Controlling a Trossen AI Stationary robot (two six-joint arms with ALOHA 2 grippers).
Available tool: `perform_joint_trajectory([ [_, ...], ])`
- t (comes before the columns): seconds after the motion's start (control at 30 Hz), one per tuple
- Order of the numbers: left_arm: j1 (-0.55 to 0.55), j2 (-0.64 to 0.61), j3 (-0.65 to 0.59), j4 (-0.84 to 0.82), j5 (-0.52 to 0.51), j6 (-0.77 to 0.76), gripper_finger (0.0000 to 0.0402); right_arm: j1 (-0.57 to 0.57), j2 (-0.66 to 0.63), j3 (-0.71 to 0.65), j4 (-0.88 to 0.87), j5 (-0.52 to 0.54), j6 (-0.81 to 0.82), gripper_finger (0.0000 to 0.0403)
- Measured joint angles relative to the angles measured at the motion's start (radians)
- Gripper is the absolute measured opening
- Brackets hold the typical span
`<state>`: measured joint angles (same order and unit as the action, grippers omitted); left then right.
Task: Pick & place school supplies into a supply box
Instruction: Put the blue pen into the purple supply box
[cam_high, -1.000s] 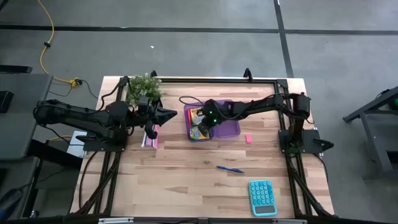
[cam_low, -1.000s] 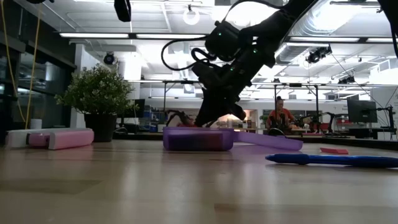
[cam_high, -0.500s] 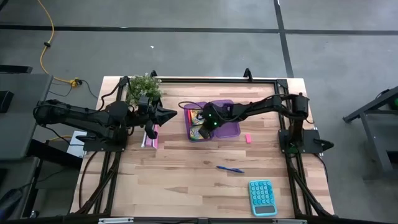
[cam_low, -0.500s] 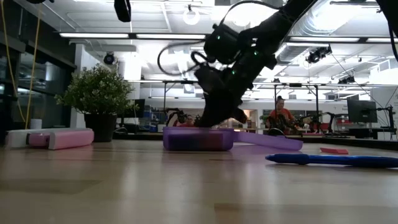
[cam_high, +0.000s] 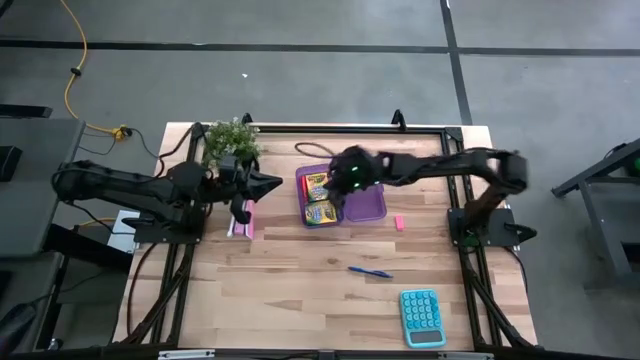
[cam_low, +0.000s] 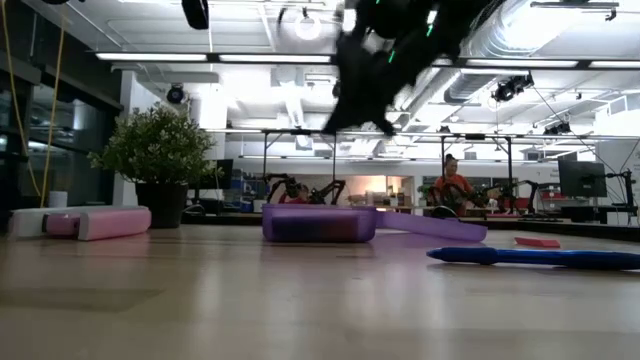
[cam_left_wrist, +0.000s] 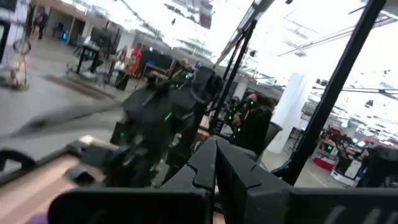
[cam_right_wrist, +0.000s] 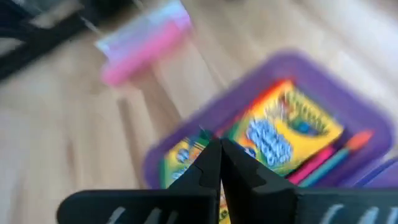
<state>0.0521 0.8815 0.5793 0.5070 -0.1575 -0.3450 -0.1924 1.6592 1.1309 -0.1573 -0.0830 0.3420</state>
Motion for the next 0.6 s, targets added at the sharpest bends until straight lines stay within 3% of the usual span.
perform_joint_trajectory([
  [0.3, 0.000, -0.180, 0.000, -0.182, -0.019, 0.085, 0.0000, 0.077, -0.358, 0.000, 0.095, -0.004, -0.189, 0.0000],
  [0.5, 0.001, -0.229, 0.000, -0.263, -0.020, 0.061, 0.0000, 0.131, -0.391, -0.002, 0.097, -0.084, -0.220, 0.0000],
  [0.6, 0.001, -0.227, 0.000, -0.264, -0.020, 0.064, 0.0000, 0.153, -0.388, -0.082, 0.223, -0.101, -0.186, 0.0000],
])
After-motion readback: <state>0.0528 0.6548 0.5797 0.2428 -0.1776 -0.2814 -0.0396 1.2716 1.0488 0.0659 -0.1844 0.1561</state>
